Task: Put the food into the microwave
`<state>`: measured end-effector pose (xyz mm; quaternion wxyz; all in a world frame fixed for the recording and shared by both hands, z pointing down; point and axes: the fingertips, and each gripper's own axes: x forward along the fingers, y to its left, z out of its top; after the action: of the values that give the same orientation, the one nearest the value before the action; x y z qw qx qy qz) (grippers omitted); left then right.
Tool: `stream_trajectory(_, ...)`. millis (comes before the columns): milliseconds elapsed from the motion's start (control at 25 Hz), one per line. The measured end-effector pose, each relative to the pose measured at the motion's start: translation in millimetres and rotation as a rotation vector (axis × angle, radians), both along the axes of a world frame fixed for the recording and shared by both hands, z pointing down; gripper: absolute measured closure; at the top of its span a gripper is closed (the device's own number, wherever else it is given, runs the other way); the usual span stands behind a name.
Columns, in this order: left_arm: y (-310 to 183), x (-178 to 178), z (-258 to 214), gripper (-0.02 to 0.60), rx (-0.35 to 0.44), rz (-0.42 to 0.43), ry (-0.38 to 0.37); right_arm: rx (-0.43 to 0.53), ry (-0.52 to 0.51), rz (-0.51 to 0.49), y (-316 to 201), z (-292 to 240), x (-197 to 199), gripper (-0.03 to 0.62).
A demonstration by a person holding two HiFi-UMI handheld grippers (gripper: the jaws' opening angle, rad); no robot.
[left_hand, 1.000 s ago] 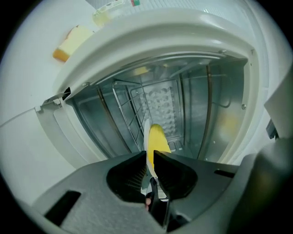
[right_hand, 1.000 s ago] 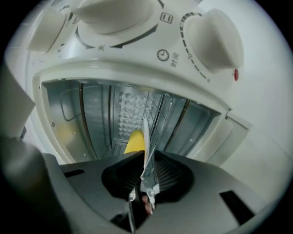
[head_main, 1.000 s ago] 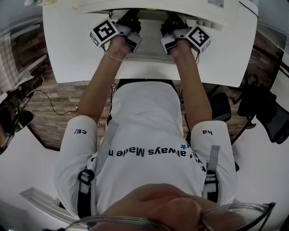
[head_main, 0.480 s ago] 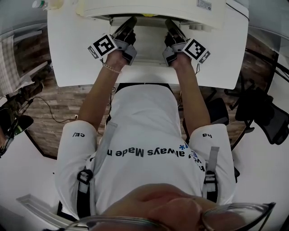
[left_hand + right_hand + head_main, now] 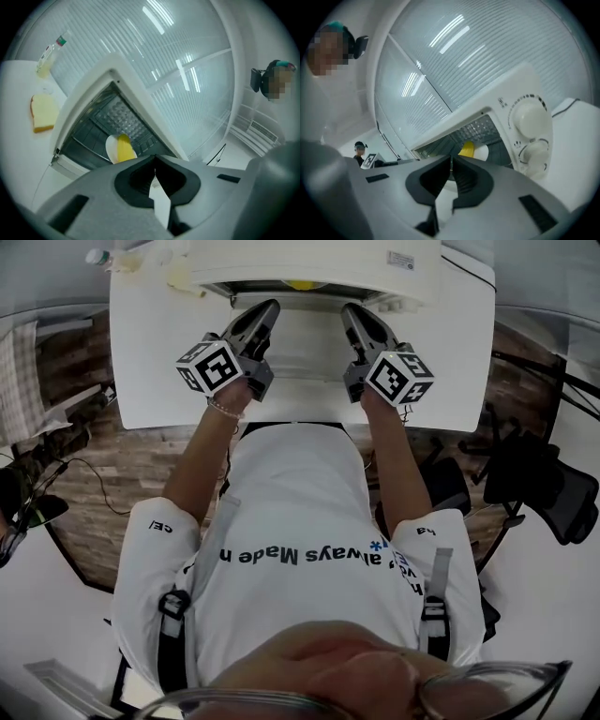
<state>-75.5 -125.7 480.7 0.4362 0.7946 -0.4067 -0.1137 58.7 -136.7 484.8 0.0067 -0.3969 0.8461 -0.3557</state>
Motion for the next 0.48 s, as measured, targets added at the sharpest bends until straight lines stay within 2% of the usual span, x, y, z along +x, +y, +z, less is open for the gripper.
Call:
stream_trajectory(280, 10, 5, -50, 0.569, 0.150, 0.020, -0.124, 0.218, 0.214, -0.066, 9, -50, 0, 0.572)
stream_trajectory(480, 25, 8, -85, 0.569, 0.247, 0.024, -0.200, 0.336, 0.297, -0.080, 24, -90, -1, 0.572)
